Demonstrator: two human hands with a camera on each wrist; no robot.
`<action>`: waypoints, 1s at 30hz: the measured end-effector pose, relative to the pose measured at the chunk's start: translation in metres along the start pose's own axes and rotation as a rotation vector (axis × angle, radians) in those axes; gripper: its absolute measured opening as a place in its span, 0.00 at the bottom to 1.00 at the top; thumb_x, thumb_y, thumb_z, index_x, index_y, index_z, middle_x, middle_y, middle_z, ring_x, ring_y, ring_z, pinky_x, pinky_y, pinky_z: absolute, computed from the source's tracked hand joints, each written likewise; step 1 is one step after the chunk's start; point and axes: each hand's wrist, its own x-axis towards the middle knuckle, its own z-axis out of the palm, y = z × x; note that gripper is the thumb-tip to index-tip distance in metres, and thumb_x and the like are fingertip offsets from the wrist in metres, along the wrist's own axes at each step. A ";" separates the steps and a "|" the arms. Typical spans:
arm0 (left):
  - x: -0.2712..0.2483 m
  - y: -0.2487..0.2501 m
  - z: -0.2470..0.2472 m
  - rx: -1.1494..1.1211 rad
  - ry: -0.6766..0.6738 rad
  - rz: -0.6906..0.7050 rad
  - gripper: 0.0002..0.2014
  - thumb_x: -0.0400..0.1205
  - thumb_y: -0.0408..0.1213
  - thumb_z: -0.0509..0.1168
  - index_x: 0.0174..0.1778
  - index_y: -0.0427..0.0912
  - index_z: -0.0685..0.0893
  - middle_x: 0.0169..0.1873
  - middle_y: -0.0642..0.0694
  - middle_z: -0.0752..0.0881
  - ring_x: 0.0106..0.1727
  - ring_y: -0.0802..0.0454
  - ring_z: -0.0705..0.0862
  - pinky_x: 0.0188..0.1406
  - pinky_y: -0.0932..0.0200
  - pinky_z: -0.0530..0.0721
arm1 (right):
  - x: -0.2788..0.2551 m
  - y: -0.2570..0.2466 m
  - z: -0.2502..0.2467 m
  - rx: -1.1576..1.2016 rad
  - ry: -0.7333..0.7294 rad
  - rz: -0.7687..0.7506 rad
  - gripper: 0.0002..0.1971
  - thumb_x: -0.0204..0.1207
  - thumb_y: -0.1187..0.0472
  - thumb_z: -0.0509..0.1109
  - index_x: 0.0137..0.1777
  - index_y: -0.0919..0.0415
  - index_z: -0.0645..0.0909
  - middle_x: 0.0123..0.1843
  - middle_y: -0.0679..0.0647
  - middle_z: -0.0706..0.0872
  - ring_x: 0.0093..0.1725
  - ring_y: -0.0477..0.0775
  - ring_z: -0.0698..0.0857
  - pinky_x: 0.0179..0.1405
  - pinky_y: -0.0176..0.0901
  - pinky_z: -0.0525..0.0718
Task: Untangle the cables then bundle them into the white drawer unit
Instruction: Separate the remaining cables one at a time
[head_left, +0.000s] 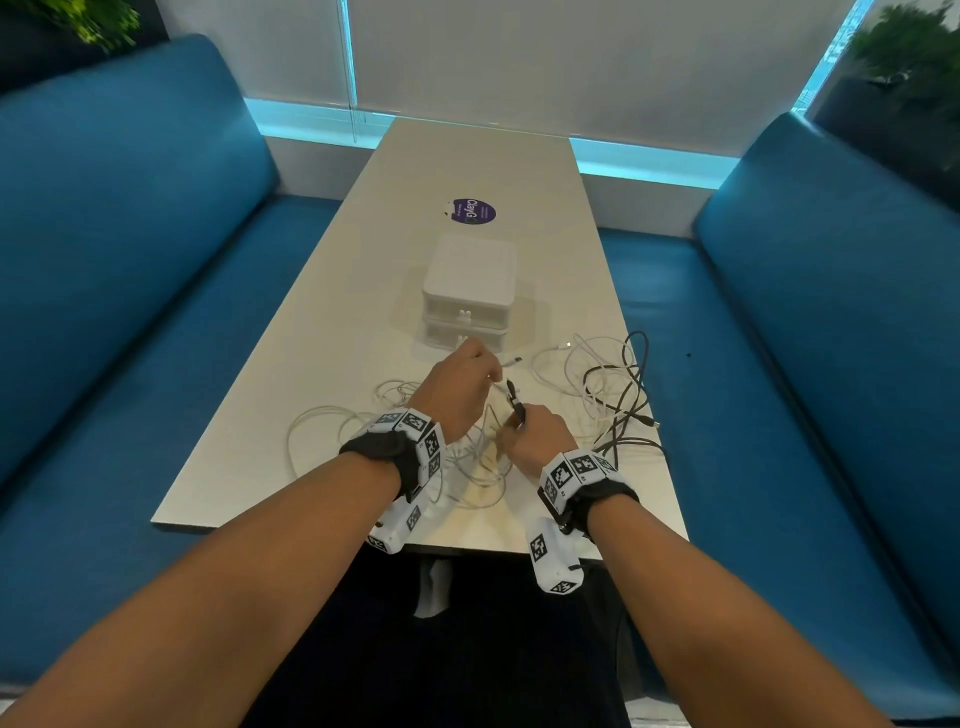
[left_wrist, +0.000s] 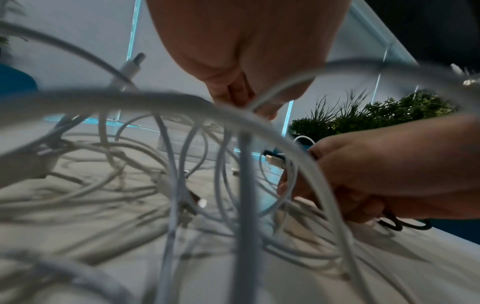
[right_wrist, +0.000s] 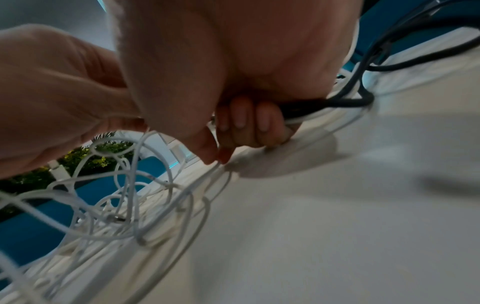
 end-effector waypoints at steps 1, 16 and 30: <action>-0.001 -0.001 0.002 -0.027 -0.001 -0.019 0.08 0.85 0.25 0.62 0.57 0.40 0.81 0.58 0.46 0.78 0.47 0.45 0.81 0.48 0.52 0.79 | 0.000 0.000 -0.002 0.031 -0.001 0.008 0.10 0.79 0.57 0.62 0.47 0.62 0.82 0.42 0.57 0.87 0.42 0.60 0.86 0.35 0.44 0.81; 0.000 0.008 0.022 0.242 -0.127 -0.147 0.16 0.90 0.50 0.57 0.53 0.41 0.82 0.42 0.41 0.86 0.42 0.38 0.85 0.37 0.48 0.80 | 0.006 0.004 -0.012 0.378 0.081 -0.123 0.15 0.85 0.49 0.62 0.50 0.54 0.89 0.45 0.50 0.91 0.47 0.49 0.88 0.50 0.44 0.83; -0.008 0.000 0.026 0.463 -0.245 -0.039 0.12 0.89 0.42 0.56 0.49 0.48 0.84 0.46 0.45 0.89 0.48 0.42 0.84 0.48 0.52 0.67 | 0.011 0.007 -0.018 0.327 0.139 -0.056 0.16 0.80 0.44 0.68 0.44 0.58 0.81 0.39 0.50 0.85 0.41 0.51 0.82 0.41 0.43 0.73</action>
